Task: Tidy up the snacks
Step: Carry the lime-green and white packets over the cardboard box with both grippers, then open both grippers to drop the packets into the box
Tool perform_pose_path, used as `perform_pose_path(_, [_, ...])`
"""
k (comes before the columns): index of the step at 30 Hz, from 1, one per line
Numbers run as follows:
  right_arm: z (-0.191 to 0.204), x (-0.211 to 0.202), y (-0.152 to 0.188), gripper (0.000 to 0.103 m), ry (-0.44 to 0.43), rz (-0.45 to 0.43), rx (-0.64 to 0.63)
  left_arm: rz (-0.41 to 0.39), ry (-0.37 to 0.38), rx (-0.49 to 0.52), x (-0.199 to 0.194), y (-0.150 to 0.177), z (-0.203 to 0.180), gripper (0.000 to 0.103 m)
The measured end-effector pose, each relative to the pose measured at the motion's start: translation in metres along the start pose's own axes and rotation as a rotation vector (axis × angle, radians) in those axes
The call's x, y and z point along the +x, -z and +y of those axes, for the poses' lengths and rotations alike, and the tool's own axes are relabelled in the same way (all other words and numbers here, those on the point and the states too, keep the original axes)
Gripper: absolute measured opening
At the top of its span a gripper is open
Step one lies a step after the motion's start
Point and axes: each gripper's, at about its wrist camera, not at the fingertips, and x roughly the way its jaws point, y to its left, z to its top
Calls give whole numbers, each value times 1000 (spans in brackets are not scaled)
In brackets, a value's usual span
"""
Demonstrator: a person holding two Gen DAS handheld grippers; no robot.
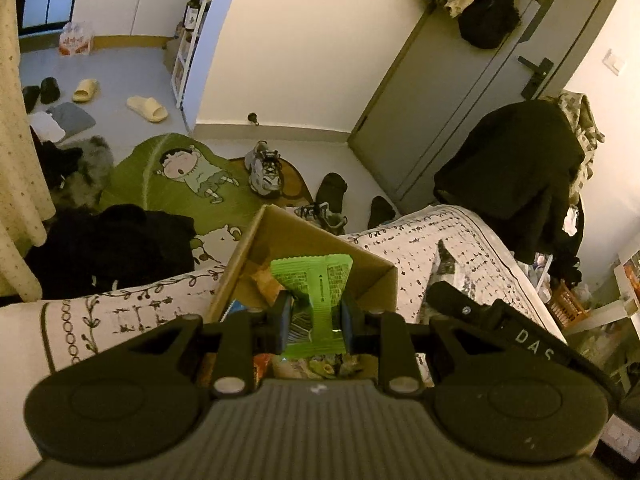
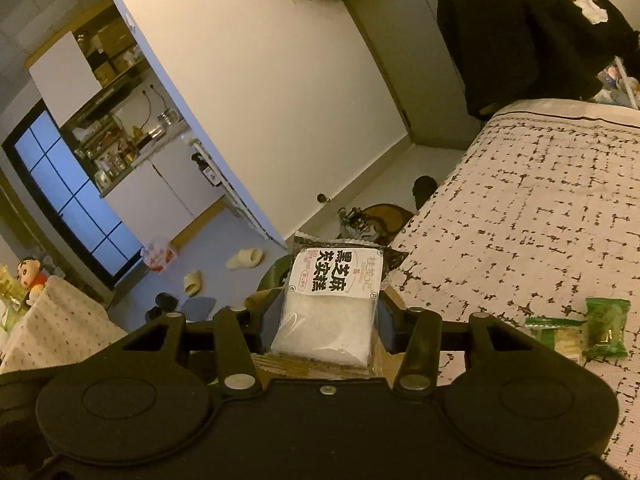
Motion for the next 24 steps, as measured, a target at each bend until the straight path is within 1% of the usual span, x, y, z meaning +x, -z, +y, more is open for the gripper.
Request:
perform_pose_path(4, [-1, 0, -2, 48, -32, 5, 20, -2, 5, 5, 11, 0, 0, 24])
perform_pose_path(7, [-6, 1, -5, 48, -54, 2, 47, 12, 12, -8, 21, 2, 2, 24])
perform_pose_path(9, [-9, 3, -6, 48, -52, 0, 53, 15, 21, -5, 27, 3, 3, 24])
perform_pose_path(12, [-9, 7, -5, 48, -37, -2, 42, 40, 32, -12, 39, 5, 3, 24])
perform_pose_path(14, [-10, 11, -6, 48, -46, 2, 40, 48, 58, -27, 45, 6, 6, 26])
perform_pose_path(15, [-10, 13, -6, 48, -50, 6, 44, 45, 51, -24, 46, 6, 5, 28])
perform_pose_path(18, [-11, 18, -7, 48, -58, 14, 46, 38, 4, -11, 49, 5, 6, 30])
perform_pose_path(19, [-9, 20, -6, 48, -63, 16, 45, 41, -1, -18, 49, 3, 8, 30])
perform_pose_path(21, [-5, 22, -5, 48, -73, 21, 35, 40, -16, -33, 47, 0, 12, 36])
perform_pose_path(23, [0, 26, -3, 48, -88, 34, 20, 33, -51, -44, 42, -3, 15, 38])
perform_pose_path(24, [3, 28, -2, 50, -89, 45, 12, 25, -66, -48, 38, -5, 17, 38])
